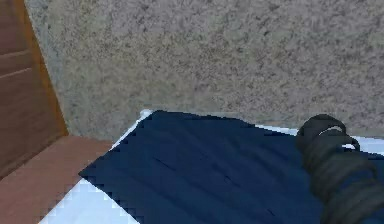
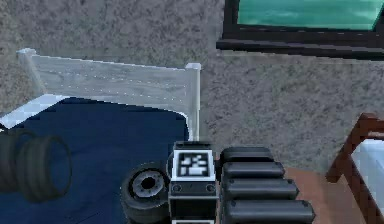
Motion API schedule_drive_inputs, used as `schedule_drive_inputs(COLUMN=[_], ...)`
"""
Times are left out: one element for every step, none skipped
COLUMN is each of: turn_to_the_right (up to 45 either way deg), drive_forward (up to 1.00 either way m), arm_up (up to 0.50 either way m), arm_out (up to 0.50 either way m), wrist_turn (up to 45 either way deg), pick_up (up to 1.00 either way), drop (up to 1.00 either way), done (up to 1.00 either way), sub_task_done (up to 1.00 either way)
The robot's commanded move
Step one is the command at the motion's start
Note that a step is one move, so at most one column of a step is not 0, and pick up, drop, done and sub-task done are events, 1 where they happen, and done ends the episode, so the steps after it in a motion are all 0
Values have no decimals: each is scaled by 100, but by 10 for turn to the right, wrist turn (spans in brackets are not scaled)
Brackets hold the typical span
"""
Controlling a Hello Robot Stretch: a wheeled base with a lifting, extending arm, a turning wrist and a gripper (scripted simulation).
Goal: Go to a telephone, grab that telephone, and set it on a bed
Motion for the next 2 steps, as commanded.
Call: schedule_drive_inputs(turn_to_the_right=[450,420], drive_forward=[0,0], arm_up=[0,0], arm_out=[0,0], wrist_turn=[0,0], pick_up=[0,0], drop=[0,0], done=[0,0], sub_task_done=[0,0])
